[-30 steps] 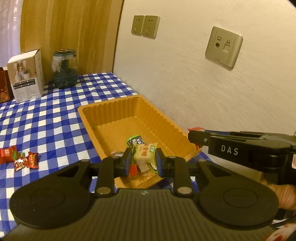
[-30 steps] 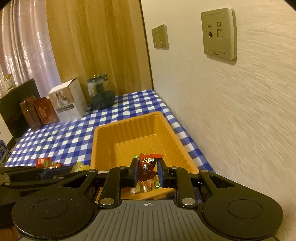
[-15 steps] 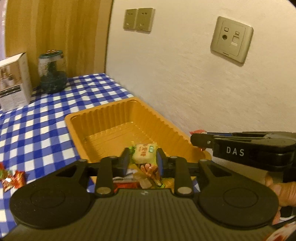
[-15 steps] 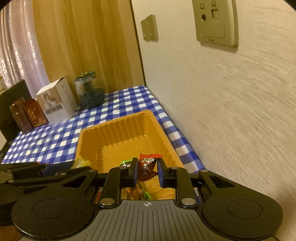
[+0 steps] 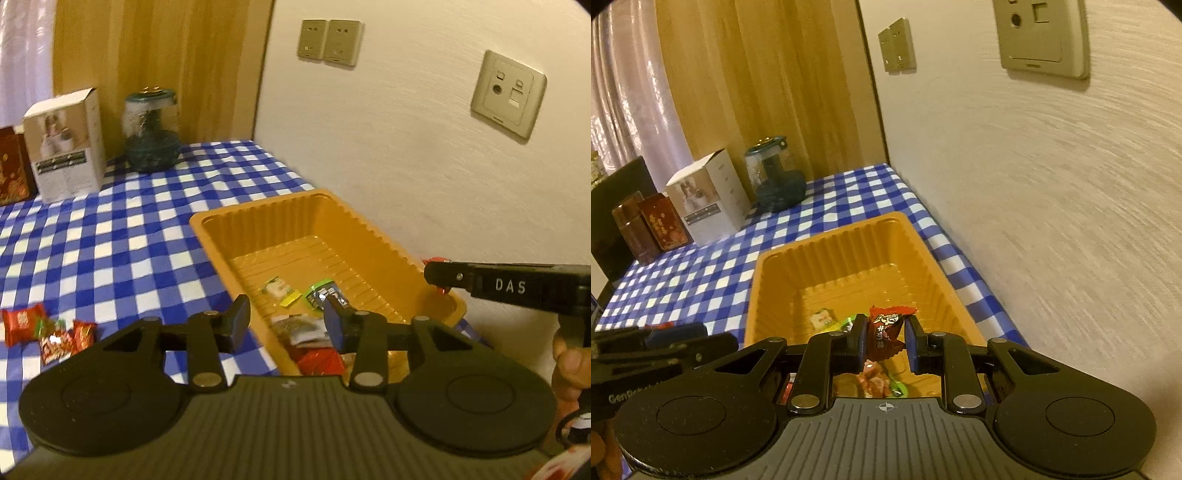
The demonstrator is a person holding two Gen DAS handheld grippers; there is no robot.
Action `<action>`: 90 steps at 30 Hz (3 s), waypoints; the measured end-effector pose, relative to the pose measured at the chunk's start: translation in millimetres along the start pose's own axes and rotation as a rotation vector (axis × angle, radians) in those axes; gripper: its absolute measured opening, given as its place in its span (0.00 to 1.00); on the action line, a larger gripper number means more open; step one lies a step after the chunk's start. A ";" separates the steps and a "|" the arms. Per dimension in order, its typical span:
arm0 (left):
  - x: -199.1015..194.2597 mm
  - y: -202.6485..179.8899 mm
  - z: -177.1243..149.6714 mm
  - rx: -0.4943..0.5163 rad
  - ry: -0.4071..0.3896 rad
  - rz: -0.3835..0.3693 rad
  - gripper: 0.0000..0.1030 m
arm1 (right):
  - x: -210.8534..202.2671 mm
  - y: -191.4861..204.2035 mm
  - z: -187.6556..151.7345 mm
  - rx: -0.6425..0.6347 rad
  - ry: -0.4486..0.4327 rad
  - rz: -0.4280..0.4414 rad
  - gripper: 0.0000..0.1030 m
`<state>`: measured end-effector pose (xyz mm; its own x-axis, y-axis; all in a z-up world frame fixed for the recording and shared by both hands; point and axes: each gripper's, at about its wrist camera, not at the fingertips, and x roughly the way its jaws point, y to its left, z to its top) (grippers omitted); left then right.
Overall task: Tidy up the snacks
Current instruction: 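Open both grippers to drop the candies into the tray, then withdraw both tools from the tray back toward the remaining candies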
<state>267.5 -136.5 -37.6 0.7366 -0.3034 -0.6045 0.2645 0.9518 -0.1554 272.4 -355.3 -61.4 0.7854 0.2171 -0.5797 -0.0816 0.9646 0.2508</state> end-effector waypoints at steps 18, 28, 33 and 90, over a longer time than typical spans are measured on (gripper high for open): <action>-26.3 15.9 -18.7 -0.056 -0.003 0.036 0.38 | -1.9 3.4 4.5 0.091 -0.038 0.070 0.57; -69.5 21.8 -37.5 -0.101 -0.006 0.053 0.44 | -42.2 20.6 -17.8 0.059 -0.022 0.052 0.57; -95.7 21.6 -48.1 -0.103 -0.014 0.061 0.45 | -66.2 32.9 -33.1 0.056 -0.022 0.050 0.57; -200.5 104.7 -86.8 -0.160 -0.039 0.199 0.51 | -105.4 148.0 -100.4 -0.051 0.039 0.127 0.57</action>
<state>93.5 28.0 -0.5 0.7887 -0.1077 -0.6053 0.0120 0.9871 -0.1599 115.9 -220.4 -41.0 0.7425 0.3427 -0.5756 -0.2109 0.9351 0.2847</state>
